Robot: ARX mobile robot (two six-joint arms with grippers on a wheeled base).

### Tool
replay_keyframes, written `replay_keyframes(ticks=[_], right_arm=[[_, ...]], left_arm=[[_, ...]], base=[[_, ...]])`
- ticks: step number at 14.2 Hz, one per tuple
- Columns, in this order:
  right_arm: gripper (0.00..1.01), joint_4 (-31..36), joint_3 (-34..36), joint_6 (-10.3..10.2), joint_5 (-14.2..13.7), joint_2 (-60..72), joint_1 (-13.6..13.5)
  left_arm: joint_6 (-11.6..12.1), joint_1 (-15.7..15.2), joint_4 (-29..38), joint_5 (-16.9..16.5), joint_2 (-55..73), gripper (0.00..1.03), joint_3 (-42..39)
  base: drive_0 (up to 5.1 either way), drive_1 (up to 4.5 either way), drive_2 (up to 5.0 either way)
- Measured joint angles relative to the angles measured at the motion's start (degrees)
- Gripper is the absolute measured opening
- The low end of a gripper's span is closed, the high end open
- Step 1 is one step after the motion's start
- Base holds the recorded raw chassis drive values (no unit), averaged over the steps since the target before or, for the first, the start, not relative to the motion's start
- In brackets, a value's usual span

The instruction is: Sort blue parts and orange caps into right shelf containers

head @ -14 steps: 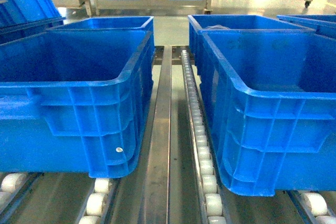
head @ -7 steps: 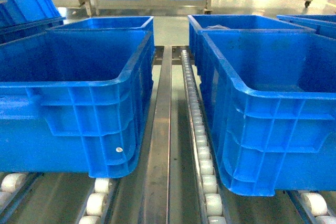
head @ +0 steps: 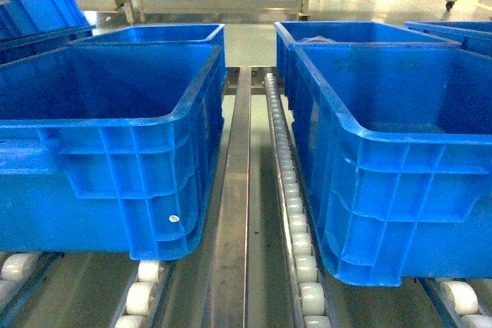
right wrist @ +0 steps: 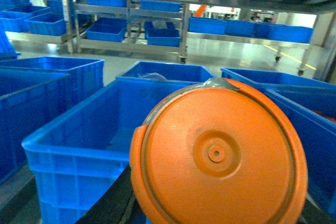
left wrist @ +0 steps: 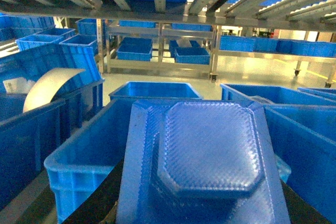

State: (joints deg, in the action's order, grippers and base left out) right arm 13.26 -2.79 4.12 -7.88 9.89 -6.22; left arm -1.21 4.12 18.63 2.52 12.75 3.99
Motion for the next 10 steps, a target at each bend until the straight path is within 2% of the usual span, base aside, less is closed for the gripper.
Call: replay_keyframes(ticks=[1,3,4,6,8,9,10], right_arm=[[0.44,5.53,-2.95,0.57,1.86,8.04,-0.28],[0.44,17.51,-13.53,0.98,8.44,29.38,3.06],[0.44,20.76,-19.61,1.14,9.68,41.05,4.52],[0.44,16.81,-33.86,1.09,10.10,64.06,5.35],[0.44,14.58,-46.31,0.33,7.10,80.87,5.38],[0.44,15.15,-51.17,-0.33,5.46,86.16,4.66],[0.44,15.56,-53.22,-1.16,4.79,88.28,4.28]], left_arm=[[-0.37,-0.74,6.88,-1.07,9.46,0.42,3.56],[-1.18,-1.92,18.08,-2.89,29.81,0.42,14.27],[-1.88,-2.38,19.61,-4.98,41.33,0.42,21.38],[-2.71,-3.15,17.33,-5.97,64.89,0.42,37.33],[-3.43,-3.08,13.18,-4.33,81.90,0.42,49.96],[-4.55,-2.82,12.85,-3.39,85.64,0.42,53.22],[-5.60,-2.64,12.68,-3.41,86.55,0.42,53.62]], base=[[0.0,0.00,0.0],[0.0,0.00,0.0],[0.0,0.00,0.0],[0.0,0.00,0.0],[0.0,0.00,0.0],[0.0,0.00,0.0],[0.0,0.00,0.0]])
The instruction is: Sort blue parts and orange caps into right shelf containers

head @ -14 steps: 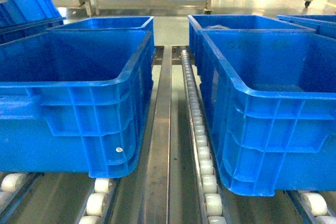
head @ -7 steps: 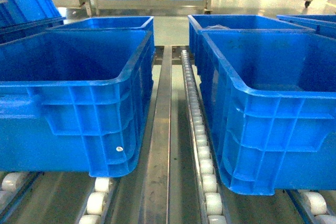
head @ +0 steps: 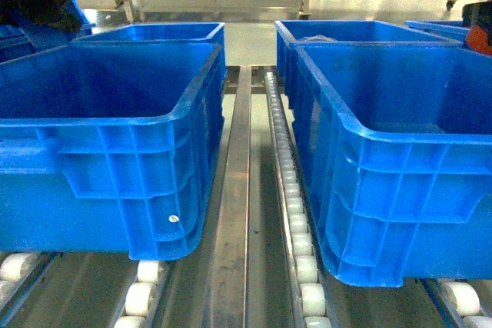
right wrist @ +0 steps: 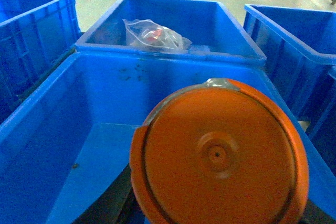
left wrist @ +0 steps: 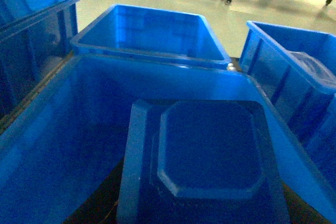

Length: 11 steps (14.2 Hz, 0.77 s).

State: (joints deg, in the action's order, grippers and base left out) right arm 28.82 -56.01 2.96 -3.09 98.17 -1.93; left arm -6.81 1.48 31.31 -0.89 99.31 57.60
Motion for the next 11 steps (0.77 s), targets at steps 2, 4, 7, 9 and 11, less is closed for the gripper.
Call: replay_keyframes(ticks=[2,4,7,9,11], right_arm=[[0.68,2.86,-0.04,-0.42,-0.35,0.13,-0.76],[0.94,2.60,0.48,-0.22,0.04,0.02,-0.74],[0.98,0.74,0.48,1.22,-0.46,0.02,-0.74],[0.75,19.43,9.92,-1.27,0.42,-2.38,-0.63],[0.47,26.12,21.38,-2.05,2.97,-9.25,1.14]], left_arm=[[-1.66,0.42,3.21,-1.49,-0.35,0.57,-0.90],[-1.84,0.39,3.30,-3.23,-1.42,0.82,-2.62],[-0.13,-0.13,2.82,-2.08,-1.99,0.98,-3.41],[4.28,-1.31,17.07,0.72,-5.27,0.76,-12.50],[5.73,-1.64,22.23,0.96,-12.31,0.49,-23.28]], base=[[0.0,0.00,0.0],[0.0,0.00,0.0],[0.0,0.00,0.0],[0.0,0.00,0.0],[0.0,0.00,0.0]])
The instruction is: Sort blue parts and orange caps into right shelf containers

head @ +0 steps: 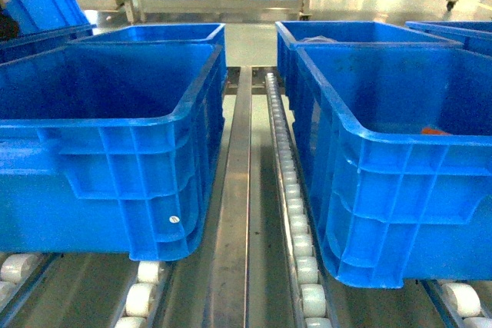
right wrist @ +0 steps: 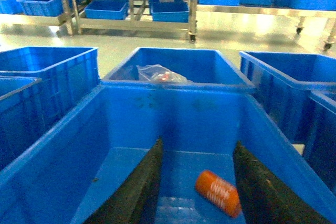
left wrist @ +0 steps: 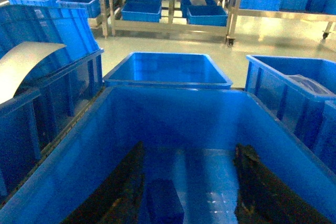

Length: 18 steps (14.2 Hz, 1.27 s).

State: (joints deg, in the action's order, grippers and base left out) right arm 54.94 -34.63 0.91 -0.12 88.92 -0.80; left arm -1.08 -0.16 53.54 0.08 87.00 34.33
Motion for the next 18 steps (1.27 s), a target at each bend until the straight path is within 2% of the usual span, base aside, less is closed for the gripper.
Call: replay_keyframes(ticks=[1,3,4,10,11,15,18], right_arm=[[0.33,1.38,4.61,-0.09,-0.07,-3.48,1.01],[0.05,2.16,12.39,-0.11,0.02,-8.96,1.05],[0.02,2.23,15.26,-0.24,0.15,-11.65,0.81],[0.02,-1.27,27.30,-0.28,0.13,-27.89,0.81],[0.02,0.68,29.33,-0.28,0.13,-28.11,0.81],[0.02,-9.62,32.68,-0.28,0.13,-41.22,0.81],[0.02,-19.39,33.86,-0.28,0.13,-52.39,0.81]], left_arm=[[0.07,0.02,1.31,-0.02,-3.21,0.35,-4.81],[0.07,0.13,2.19,-0.04,-8.50,0.08,-12.37],[0.11,0.13,2.29,-0.04,-11.23,0.02,-15.19],[0.13,0.13,-2.47,-0.02,-27.69,0.02,-26.71],[0.13,0.13,0.13,-0.04,-29.09,0.02,-28.76],[0.13,0.13,-8.74,-0.04,-40.15,0.02,-32.55],[0.13,0.13,-19.04,-0.02,-51.52,0.02,-33.68]], base=[[0.0,0.00,0.0],[0.0,0.00,0.0],[0.0,0.00,0.0],[0.0,0.00,0.0],[0.0,0.00,0.0],[0.0,0.00,0.0],[0.0,0.00,0.0]])
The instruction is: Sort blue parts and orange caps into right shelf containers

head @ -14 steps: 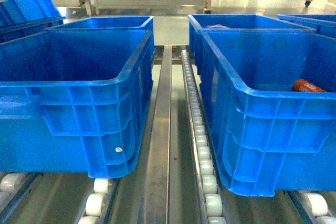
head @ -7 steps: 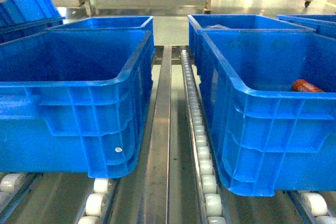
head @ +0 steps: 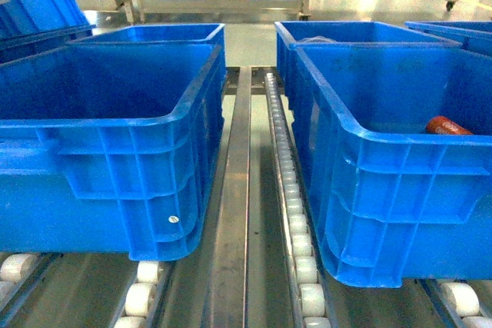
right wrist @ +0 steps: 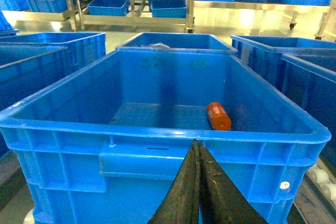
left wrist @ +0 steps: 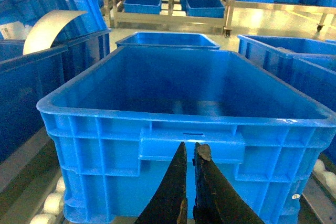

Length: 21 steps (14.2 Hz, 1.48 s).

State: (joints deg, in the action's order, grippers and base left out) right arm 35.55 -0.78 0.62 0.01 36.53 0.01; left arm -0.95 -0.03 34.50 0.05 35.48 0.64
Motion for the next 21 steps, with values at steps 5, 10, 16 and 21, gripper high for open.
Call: replay_keyframes(ticks=[5,10,16,21], right_arm=[[0.02,-12.46,0.04,0.00,0.00,-13.46,0.00],[0.02,-21.33,0.04,-0.02,0.00,-22.40,0.00],[0.02,-36.09,0.02,-0.09,0.00,-36.24,0.00],[0.02,-35.87,0.02,-0.11,0.02,-36.22,0.00]], left_arm=[[0.00,0.00,-11.89,0.00,-12.90,0.02,-0.02],[0.00,0.00,-20.83,0.00,-21.81,0.02,-0.02],[0.15,0.00,-34.82,-0.24,-34.86,0.02,0.00],[0.15,0.00,-34.77,-0.02,-34.86,0.02,0.00]], base=[[0.0,0.00,0.0],[0.0,0.00,0.0],[0.0,0.00,0.0],[0.0,0.00,0.0]])
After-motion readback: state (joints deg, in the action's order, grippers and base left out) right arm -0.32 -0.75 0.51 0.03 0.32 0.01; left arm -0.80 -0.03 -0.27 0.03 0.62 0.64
